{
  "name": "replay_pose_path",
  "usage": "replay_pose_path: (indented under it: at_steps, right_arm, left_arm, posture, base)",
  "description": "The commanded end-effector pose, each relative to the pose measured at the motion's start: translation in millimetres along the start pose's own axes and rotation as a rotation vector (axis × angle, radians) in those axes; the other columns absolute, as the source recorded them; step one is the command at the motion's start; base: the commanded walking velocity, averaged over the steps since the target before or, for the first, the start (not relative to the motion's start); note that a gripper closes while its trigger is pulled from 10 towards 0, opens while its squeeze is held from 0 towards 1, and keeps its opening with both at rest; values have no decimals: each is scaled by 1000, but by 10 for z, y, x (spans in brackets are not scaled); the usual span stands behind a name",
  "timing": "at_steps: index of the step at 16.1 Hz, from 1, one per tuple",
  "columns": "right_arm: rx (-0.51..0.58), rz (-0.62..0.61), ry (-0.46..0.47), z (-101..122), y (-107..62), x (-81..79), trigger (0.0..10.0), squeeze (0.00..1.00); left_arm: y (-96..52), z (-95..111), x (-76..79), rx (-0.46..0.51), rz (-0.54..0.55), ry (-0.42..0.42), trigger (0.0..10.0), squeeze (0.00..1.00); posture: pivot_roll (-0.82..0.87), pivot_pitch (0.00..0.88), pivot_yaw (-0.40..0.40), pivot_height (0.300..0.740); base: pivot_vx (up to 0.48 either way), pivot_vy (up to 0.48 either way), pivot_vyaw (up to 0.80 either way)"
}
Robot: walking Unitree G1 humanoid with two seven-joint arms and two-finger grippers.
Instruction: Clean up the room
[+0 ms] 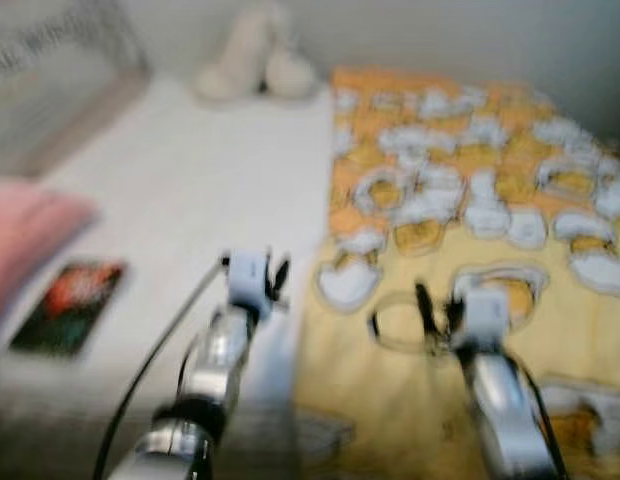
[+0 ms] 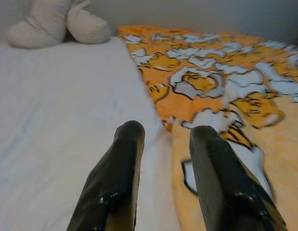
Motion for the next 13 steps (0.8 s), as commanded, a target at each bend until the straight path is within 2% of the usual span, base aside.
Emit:
replay_pose_path:
  at_steps: [1,3,4,5,6,9,10,12,13]
  right_arm:
    - [-27,16,12,43,122,43,10000,0]
    - [-87,98,-8,55,317,-137,10000,0]
    - [-128,140,-13,38,401,-272,10000,0]
    - [-140,146,-15,32,424,-308,10000,0]
    - [-227,156,-41,-103,422,-398,10000,0]
    - [-373,84,-72,-418,265,-336,10000,0]
    - [-436,58,-68,-573,147,-262,10000,0]
    - [-485,58,-58,-721,11,-214,10000,0]
    - [-498,80,-42,-808,-82,-248,10000,0]
  left_arm:
    - [6,55,-19,9,77,87,10000,0]
    - [-118,61,-120,22,99,59,10000,0]
    - [-242,49,-205,24,121,73,10000,0]
    - [-280,39,-235,19,129,77,10000,0]
    - [-451,23,-322,8,160,85,10000,0]
    - [-579,96,-394,2,167,130,10000,0]
    - [-579,164,-394,18,161,148,10000,0]
    - [-574,211,-382,24,156,149,10000,0]
    - [-577,233,-378,26,151,155,10000,0]
  posture:
    - [115,85,4,740]
    - [207,206,-6,740]
    - [249,244,-7,740]
    - [249,244,-7,740]
    - [312,303,3,740]
    - [352,339,9,740]
    - [348,340,5,740]
    - [325,331,-1,740]
    - [307,327,-5,740]
  base:
    - [0,0,0]
    - [0,0,0]
    - [0,0,0]
    - [0,0,0]
    - [0,0,0]
    - [0,0,0]
    - [0,0,0]
    - [0,0,0]
    - [0,0,0]
Point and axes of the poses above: a point about 5 cm out from each wrist's last joint towards the gripper, its own y axis pointing out of the wrist towards the gripper, its own z axis along the axis of the wrist's last joint, x = y × z, the point moved 1 cm from there along y, pointing out of the wrist towards the gripper
